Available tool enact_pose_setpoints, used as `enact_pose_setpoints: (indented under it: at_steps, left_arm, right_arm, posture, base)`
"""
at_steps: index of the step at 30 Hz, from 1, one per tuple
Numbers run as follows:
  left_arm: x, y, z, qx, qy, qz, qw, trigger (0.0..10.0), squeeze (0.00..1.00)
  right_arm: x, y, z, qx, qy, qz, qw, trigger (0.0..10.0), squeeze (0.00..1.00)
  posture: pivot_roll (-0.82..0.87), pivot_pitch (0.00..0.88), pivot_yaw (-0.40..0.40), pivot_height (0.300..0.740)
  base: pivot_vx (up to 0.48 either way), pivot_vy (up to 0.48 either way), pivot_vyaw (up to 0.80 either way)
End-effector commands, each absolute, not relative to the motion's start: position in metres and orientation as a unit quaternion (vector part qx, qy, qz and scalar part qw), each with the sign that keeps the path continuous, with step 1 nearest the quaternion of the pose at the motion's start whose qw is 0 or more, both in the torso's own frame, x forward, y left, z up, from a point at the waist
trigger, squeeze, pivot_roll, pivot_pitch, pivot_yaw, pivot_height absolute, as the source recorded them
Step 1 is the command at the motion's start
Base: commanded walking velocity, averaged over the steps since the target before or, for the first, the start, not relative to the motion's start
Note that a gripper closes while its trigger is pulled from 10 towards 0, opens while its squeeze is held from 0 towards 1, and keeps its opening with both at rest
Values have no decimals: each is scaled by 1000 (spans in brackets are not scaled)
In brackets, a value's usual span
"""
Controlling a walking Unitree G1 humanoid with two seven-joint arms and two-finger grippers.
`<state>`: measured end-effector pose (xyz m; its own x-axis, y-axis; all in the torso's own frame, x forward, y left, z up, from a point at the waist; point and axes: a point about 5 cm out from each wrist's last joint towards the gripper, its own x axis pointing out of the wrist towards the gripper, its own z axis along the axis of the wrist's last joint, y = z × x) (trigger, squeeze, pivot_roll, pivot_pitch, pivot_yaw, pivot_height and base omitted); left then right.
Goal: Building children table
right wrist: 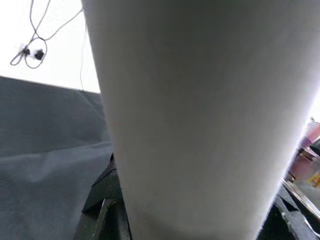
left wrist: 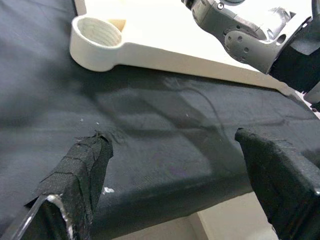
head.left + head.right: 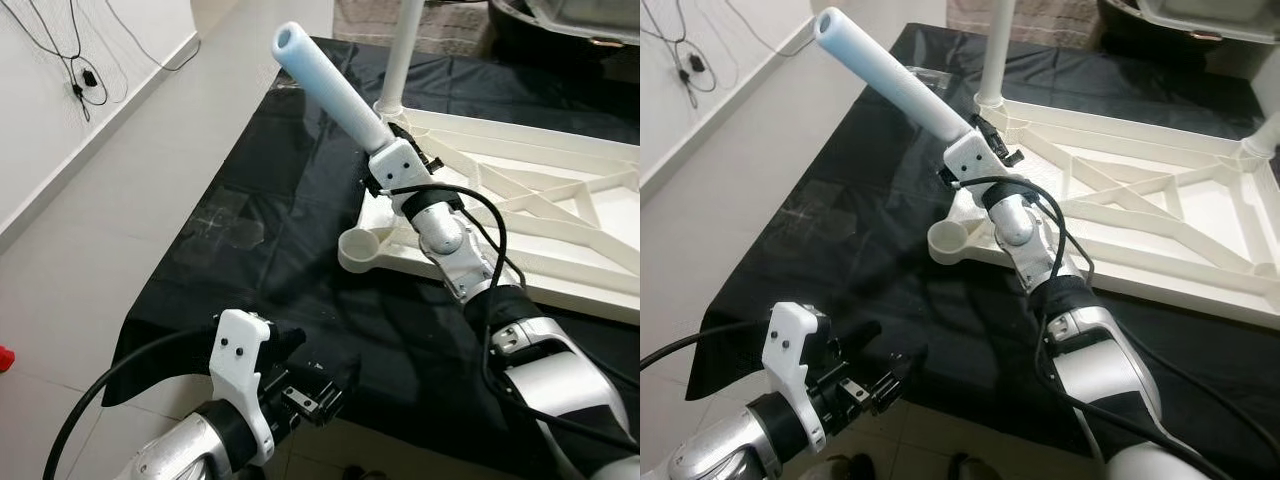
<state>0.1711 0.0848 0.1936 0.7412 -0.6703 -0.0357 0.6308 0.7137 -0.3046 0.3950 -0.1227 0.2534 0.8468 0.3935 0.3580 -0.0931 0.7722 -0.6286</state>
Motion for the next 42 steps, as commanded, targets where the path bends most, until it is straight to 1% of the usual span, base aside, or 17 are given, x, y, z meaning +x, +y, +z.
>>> enact_pose_setpoints:
  at_steps: [1,2,3,4,5,6,7,9,15,18,19,21,26,27,34,39,42]
  left_arm:
    - [169,86,194,-139,76,-351,923,10000,0]
    - [170,87,193,-139,77,-349,924,10000,0]
    - [172,88,193,-136,78,-347,925,10000,0]
    - [172,88,193,-136,78,-347,925,10000,0]
    - [176,89,192,-135,76,-346,925,10000,0]
    - [176,89,192,-135,76,-346,925,10000,0]
    - [178,90,191,-131,75,-346,926,10000,0]
    - [182,91,190,-127,75,-346,927,10000,0]
    - [187,94,188,-114,74,-345,929,10000,0]
    - [187,93,190,-116,70,-346,928,10000,0]
    - [187,93,190,-116,70,-346,928,10000,0]
    - [186,90,190,-118,69,-346,928,10000,0]
    - [184,87,186,-115,71,-341,930,10000,0]
    - [181,85,180,-106,77,-334,933,10000,0]
    - [182,88,174,-90,76,-305,945,10000,0]
    - [190,100,174,-54,43,-237,969,10000,0]
    - [191,103,174,-51,33,-222,973,10000,0]
  right_arm:
    - [391,-116,226,-248,-167,210,931,0,0]
    - [387,-111,226,-194,-146,267,933,0,0]
    - [378,-105,237,-130,-134,342,921,0,0]
    - [378,-105,237,-130,-134,342,921,0,0]
    - [357,-95,256,-62,-127,461,876,0,0]
    - [357,-95,256,-62,-127,461,876,0,0]
    - [351,-91,262,-42,-122,495,860,0,0]
    - [348,-89,268,-21,-120,515,849,0,0]
    - [352,-85,279,-10,-140,521,842,0,0]
    - [365,-87,288,-18,-180,446,877,0,0]
    - [365,-87,288,-18,-180,446,877,0,0]
    - [378,-94,303,-6,-218,354,909,0,0]
    - [377,-105,324,42,-240,334,910,0,0]
    - [373,-109,333,47,-249,336,907,10000,0]
    - [370,-115,333,54,-250,327,910,10000,0]
    - [360,-126,313,71,-252,267,927,10000,0]
    - [354,-130,309,84,-248,256,931,10000,0]
  posture:
    - [139,307,-29,740]
    - [139,307,-29,740]
    - [129,293,-28,740]
    - [129,293,-28,740]
    - [126,278,-27,740]
    - [126,278,-27,740]
    - [125,263,-29,740]
    - [124,251,-28,740]
    - [126,234,-32,740]
    - [129,214,-39,740]
    - [129,214,-39,740]
    - [132,199,-44,740]
    - [133,190,-46,740]
    - [132,174,-49,740]
    - [132,150,-55,740]
    - [135,108,-63,740]
    - [132,95,-63,740]
  base:
    - [0,0,0]
    - [0,0,0]
    - [0,0,0]
    - [0,0,0]
    - [0,0,0]
    - [0,0,0]
    - [0,0,0]
    - [0,0,0]
    - [0,0,0]
    - [0,0,0]
    - [0,0,0]
    - [0,0,0]
    - [0,0,0]
    - [0,0,0]
    - [0,0,0]
    - [0,0,0]
    - [0,0,0]
